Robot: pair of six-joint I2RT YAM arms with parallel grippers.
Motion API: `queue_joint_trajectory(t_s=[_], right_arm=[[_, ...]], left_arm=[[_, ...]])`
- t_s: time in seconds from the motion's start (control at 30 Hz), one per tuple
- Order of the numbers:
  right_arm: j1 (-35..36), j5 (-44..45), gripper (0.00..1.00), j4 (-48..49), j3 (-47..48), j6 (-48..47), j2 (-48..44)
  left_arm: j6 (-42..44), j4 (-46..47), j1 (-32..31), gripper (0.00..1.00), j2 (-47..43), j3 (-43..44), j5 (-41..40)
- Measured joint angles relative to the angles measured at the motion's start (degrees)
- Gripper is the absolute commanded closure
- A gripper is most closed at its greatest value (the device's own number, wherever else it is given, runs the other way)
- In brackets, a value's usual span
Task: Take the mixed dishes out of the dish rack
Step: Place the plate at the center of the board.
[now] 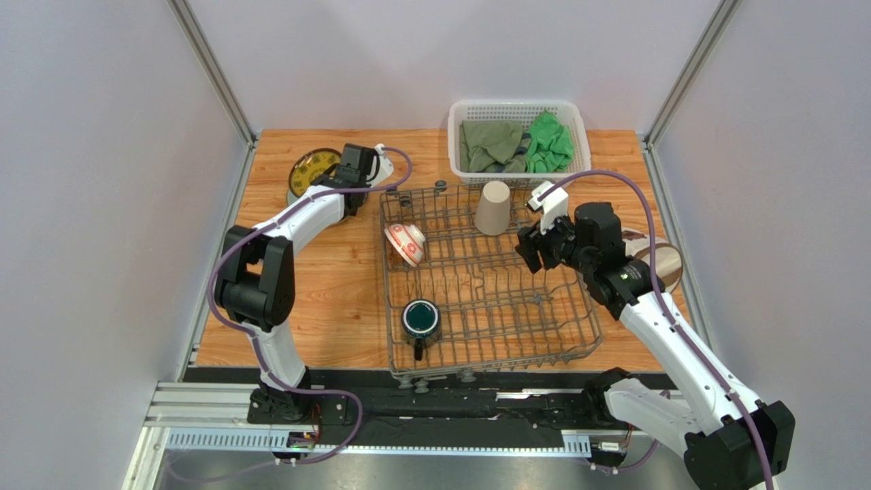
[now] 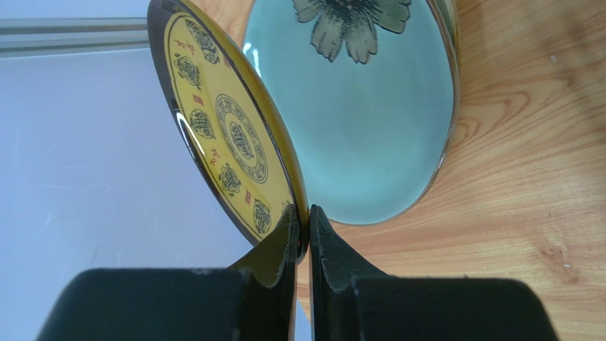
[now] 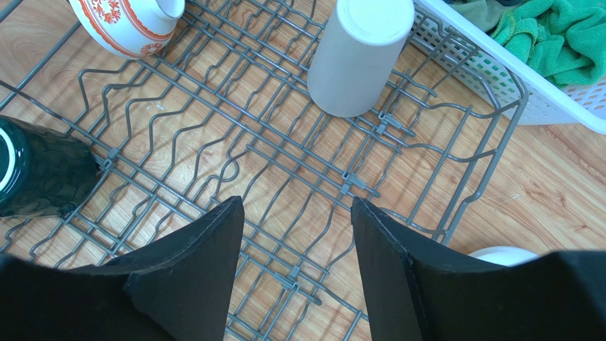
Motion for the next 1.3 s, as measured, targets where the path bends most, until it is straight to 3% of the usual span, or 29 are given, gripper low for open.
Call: queue_joint_trajectory(t_s=[0.27,1.13,1.3], right_arm=[[0.0,-0.7,0.37,-0.3,0.0,0.0,0.0],[0.0,-1.3,0.37,-0.5,0.0,-0.1,-0.1],[0.0,-1.3,0.37,-0.5,0.0,-0.1,-0.1]], left_arm=[[0.0,-0.1,0.5,1.00,5.8,1.0,0.9],[-0.5,-4.7,2.2,1.00,12.2,5.5,3.6],[-0.5,-4.7,2.3,0.92,12.7,5.8,3.0]])
